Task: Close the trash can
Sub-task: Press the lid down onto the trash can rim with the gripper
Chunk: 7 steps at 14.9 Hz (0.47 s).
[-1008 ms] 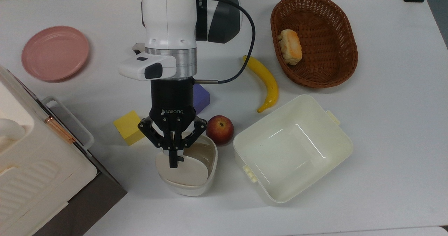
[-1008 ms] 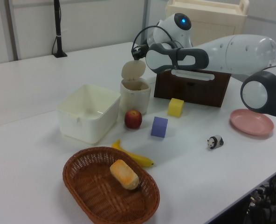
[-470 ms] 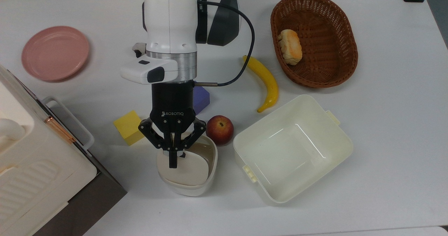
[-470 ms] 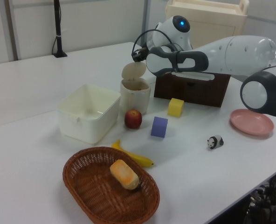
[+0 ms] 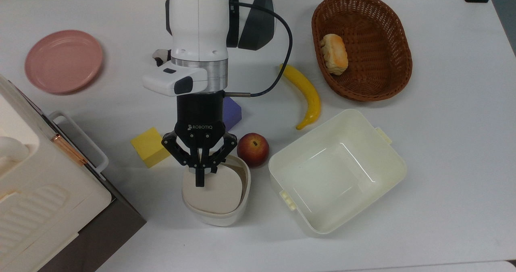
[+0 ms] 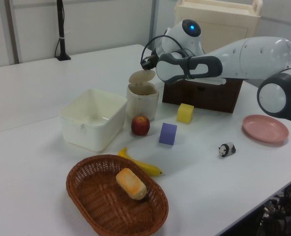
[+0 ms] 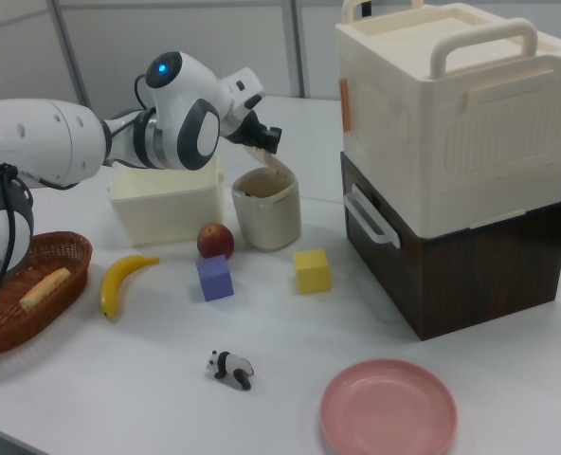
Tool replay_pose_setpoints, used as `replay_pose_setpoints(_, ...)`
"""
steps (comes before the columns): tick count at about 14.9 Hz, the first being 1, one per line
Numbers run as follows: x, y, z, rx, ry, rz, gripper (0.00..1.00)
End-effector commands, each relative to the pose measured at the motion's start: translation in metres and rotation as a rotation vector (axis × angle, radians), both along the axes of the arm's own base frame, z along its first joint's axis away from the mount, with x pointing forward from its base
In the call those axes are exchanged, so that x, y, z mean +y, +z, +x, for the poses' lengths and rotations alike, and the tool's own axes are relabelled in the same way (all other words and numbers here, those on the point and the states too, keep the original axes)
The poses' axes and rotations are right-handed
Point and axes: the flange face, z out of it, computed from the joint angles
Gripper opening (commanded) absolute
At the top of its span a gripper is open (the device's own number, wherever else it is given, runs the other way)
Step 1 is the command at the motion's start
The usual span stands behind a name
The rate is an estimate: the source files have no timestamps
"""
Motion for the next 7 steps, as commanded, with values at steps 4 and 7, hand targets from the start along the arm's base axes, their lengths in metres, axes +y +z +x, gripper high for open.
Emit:
replay_pose_setpoints(4, 0.009, -0.005, -0.035, 0.051, 0.032, -0.026, 0.01)
replay_pose_setpoints(7, 0.014, -0.012, -0.035, 0.063, 0.044, -0.037, 0.01)
